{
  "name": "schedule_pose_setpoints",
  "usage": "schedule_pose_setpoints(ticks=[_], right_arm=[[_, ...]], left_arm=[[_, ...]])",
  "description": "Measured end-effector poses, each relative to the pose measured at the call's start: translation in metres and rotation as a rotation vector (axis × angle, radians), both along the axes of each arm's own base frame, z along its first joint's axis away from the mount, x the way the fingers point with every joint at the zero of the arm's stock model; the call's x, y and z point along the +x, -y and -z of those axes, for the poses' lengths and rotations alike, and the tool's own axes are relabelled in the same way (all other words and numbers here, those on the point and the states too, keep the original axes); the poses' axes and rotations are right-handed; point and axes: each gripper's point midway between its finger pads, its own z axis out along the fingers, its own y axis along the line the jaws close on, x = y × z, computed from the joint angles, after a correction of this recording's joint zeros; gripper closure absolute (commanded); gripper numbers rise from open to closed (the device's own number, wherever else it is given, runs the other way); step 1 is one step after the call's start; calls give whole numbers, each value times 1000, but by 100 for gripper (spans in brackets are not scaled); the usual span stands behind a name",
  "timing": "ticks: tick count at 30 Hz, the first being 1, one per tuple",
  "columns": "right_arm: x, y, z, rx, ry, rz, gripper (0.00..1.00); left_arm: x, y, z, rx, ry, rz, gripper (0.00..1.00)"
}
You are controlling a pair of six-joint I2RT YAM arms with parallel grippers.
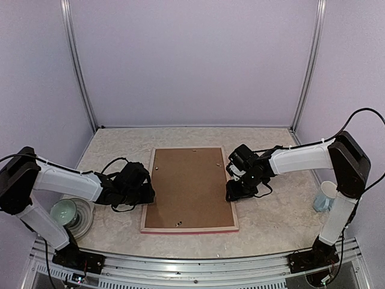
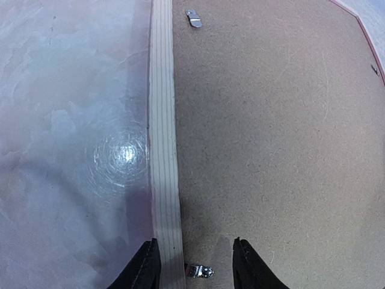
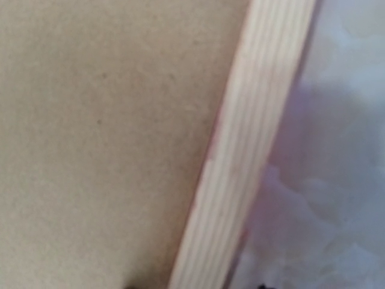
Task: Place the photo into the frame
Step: Press the fastener onto the backboard.
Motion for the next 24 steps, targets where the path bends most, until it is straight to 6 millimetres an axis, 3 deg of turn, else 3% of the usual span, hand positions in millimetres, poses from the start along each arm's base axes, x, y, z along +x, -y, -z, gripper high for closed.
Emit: schedule_pose_setpoints(ticks=[9, 18, 24], right_arm=[[-1, -1, 0, 9, -8, 8, 51], [-2, -3, 1, 26, -15, 17, 69], [-2, -5, 1, 42, -21, 30, 74]], left_arm=[[0, 0, 0, 0, 0, 0, 58], [0, 0, 0, 0, 0, 0, 58], [0, 0, 0, 0, 1, 0, 58]])
